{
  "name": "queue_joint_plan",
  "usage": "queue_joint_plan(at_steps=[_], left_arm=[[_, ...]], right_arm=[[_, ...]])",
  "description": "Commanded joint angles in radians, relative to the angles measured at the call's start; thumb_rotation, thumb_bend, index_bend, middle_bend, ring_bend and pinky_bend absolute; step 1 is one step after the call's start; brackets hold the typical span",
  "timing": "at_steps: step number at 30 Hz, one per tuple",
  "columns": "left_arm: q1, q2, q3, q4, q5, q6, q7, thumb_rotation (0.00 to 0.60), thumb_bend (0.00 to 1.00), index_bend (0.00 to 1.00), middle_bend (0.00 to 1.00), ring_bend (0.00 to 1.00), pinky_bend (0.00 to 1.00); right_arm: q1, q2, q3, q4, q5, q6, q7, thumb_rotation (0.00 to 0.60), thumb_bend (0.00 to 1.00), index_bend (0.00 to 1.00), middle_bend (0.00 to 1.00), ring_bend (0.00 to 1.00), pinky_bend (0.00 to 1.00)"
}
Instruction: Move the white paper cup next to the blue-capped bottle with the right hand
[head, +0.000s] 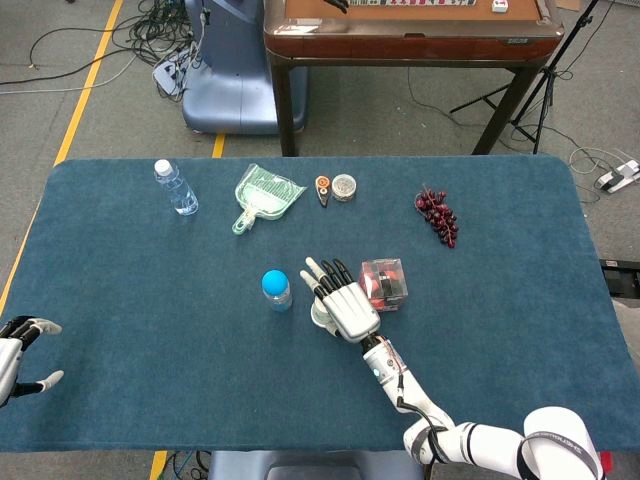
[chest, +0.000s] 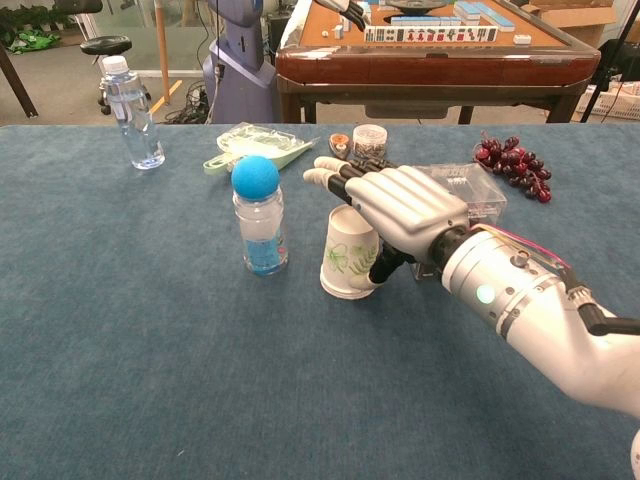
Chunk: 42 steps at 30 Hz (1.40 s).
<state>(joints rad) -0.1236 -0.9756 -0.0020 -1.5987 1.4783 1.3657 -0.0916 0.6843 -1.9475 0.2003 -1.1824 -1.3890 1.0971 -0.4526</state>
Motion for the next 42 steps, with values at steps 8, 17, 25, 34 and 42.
queue_joint_plan(at_steps=[8,17,25,34,42], left_arm=[[0.000,0.003,-0.001,0.000,-0.002,-0.001,-0.005,0.600,0.06,0.35,0.31,0.20,0.43],[-0.001,0.003,0.000,0.001,-0.005,-0.008,-0.003,0.600,0.06,0.35,0.31,0.20,0.43],[-0.001,0.001,0.001,0.000,-0.003,-0.007,0.008,0.600,0.06,0.35,0.31,0.20,0.43],[0.000,0.013,0.003,-0.027,0.004,0.002,0.045,0.600,0.06,0.35,0.31,0.20,0.43],[0.003,0.030,0.006,-0.082,0.028,0.026,0.133,0.600,0.06,0.35,0.31,0.20,0.43]], right_arm=[[0.017,-0.018,0.027,0.047,0.033,-0.007,0.010,0.600,0.00,0.06,0.00,0.00,0.07],[0.011,0.007,0.018,-0.015,0.023,0.013,0.043,0.600,0.00,0.06,0.00,0.00,0.07],[-0.010,0.114,0.013,-0.214,0.018,0.040,-0.027,0.600,0.00,0.06,0.00,0.00,0.07],[-0.052,0.401,0.002,-0.572,0.154,0.032,-0.355,0.600,0.00,0.06,0.02,0.00,0.07],[-0.142,0.678,-0.067,-0.844,0.302,0.129,-0.530,0.600,0.00,0.06,0.03,0.00,0.07]])
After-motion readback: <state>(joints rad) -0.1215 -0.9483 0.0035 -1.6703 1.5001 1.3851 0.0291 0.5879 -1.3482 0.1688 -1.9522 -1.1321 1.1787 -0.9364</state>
